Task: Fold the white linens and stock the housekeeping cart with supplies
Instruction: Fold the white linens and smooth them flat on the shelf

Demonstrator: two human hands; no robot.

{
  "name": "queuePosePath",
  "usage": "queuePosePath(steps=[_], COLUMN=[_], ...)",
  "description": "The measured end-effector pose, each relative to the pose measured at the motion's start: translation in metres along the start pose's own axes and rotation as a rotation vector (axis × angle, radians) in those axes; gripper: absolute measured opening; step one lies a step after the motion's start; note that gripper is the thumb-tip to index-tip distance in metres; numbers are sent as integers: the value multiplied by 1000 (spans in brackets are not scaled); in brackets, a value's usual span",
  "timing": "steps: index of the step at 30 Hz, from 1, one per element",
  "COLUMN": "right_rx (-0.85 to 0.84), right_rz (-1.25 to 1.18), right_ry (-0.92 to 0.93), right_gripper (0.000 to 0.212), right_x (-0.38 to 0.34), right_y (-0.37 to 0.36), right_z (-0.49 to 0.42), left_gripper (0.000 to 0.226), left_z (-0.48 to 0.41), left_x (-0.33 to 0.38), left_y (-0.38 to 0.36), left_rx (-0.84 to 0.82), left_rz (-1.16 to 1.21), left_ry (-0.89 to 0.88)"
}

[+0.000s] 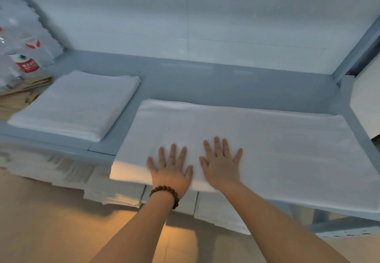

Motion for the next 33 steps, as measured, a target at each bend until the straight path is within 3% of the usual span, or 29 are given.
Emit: queuePosePath(steps=[7,11,17,21,28,33], right_rx=[51,48,62,152,202,197], right_rz=[25,7,3,-10,-16,-5], right_ry=[-105,-202,-214,-224,-259,-264], right_gripper=[60,61,56,52,53,53], right_x=[-1,-2,-7,2,6,7], right_y=[3,6,13,9,0,1], right_z=[-26,-45,-82,-89,-92,-99], left_gripper=[62,66,58,53,72,66], left_z=[-39,-60,-86,-120,-210,-210], left_x=[-112,-112,-15,24,-22,-28], left_y=[28,32,24,21,44,46], left_rx=[-16,-32,58,40,10,34], left_rz=[72,63,-6,-38,-116,-78], left_ry=[168,193,-236,-385,-164,-97])
Point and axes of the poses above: each hand's wrist, its own z-axis away from the middle knuckle, its own y-axis out of the back of the hand, x = y × z, the point moved 6 cm from there along -z, towards the middle knuckle, and after that the axes turned 6 degrees about z, right-handed, at the moved point
